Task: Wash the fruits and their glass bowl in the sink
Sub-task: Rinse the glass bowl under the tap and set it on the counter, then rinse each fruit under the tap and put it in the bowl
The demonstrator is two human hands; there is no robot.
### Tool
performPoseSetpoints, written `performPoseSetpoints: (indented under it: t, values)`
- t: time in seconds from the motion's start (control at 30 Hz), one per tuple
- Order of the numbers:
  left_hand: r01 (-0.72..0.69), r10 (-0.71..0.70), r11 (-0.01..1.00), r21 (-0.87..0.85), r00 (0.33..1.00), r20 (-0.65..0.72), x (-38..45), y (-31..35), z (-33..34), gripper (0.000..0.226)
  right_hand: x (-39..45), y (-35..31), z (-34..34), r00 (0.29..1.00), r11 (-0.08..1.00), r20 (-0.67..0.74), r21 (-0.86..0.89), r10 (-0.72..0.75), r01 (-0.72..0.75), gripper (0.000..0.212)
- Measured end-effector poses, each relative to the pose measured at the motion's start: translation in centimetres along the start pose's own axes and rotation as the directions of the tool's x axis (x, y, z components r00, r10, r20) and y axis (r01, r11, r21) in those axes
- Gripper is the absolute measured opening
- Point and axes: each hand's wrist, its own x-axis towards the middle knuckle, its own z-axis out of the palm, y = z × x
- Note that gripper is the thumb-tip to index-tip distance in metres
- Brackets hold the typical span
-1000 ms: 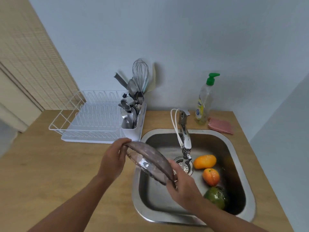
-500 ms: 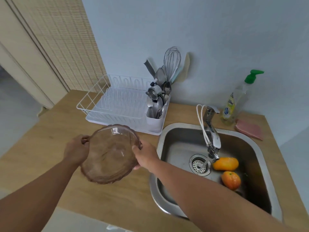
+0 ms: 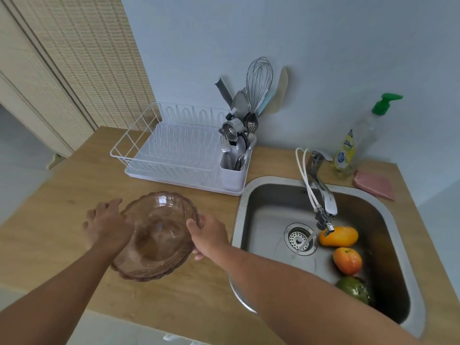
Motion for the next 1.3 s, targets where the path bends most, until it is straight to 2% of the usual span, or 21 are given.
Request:
performPoseSetpoints:
  t: [0.1,0.2,0.27,0.37,0.5,0.57,0.63,0.73,0.87,0.93,1.13,1.3]
  values:
    - [-0.24,0.235,0.97,-0.035,0.965,-0.115,-2.1,5.5,-0.3,0.039,-0.6,1.2,-2.2,0.99,0.996,-0.114,-0.05,-0.079,0.074,0.029]
    - [-0.462,0.453,0.883,-0.082,0.885,-0.107,-5.5,12.0,1.1,0.027,-1.1,3.8,-6.3,0.971,0.99,-0.207,-0.099,-0.116,0.097,0.031]
    - [-0.549,0.55,0.82,-0.162,0.834,-0.045,-8.5,16.0,2.9,0.023,-1.8,6.3,-9.6,0.946,0.981,-0.301,-0.183,-0.117,0.063,0.028]
    - [-0.551,0.621,0.767,-0.329,0.767,0.162,-14.1,20.7,6.2,0.017,-3.1,10.7,-14.2,0.929,0.964,-0.356,-0.267,-0.101,0.002,0.021]
    - [-0.556,0.688,0.726,-0.405,0.59,0.422,-21.7,24.9,11.5,0.02,-5.4,16.4,-19.8,0.902,0.929,-0.431,-0.344,-0.031,-0.133,0.018]
    - [-0.486,0.663,0.747,-0.454,0.503,0.554,-24.1,27.2,14.0,0.025,-5.9,18.0,-22.8,0.878,0.917,-0.478,-0.346,0.009,-0.197,0.015]
    - [-0.384,0.623,0.782,-0.491,0.449,0.641,-25.6,29.9,16.0,0.03,-5.9,18.9,-25.9,0.845,0.908,-0.533,-0.337,0.035,-0.251,0.016]
    - [-0.193,0.545,0.83,-0.524,0.484,0.685,-26.0,34.3,18.0,0.038,-4.3,19.7,-30.2,0.801,0.904,-0.597,-0.313,0.049,-0.289,0.026]
    - [0.003,0.387,0.864,-0.504,0.637,0.667,-24.6,38.8,20.6,0.043,-1.1,20.5,-33.9,0.824,0.909,-0.56,-0.296,0.084,-0.294,0.039]
    - [0.027,0.345,0.874,-0.484,0.667,0.66,-24.0,39.8,22.3,0.05,0.2,21.0,-34.8,0.847,0.901,-0.526,-0.322,0.084,-0.29,0.042]
    - [-0.005,0.363,0.882,-0.472,0.645,0.672,-23.7,40.6,25.6,0.052,2.8,21.7,-34.7,0.867,0.884,-0.455,-0.294,0.204,-0.362,0.053]
    - [0.055,0.366,0.823,-0.566,0.71,0.602,-24.3,38.7,24.1,0.043,2.8,21.2,-34.3,0.886,0.916,-0.426,-0.253,0.183,-0.311,0.058]
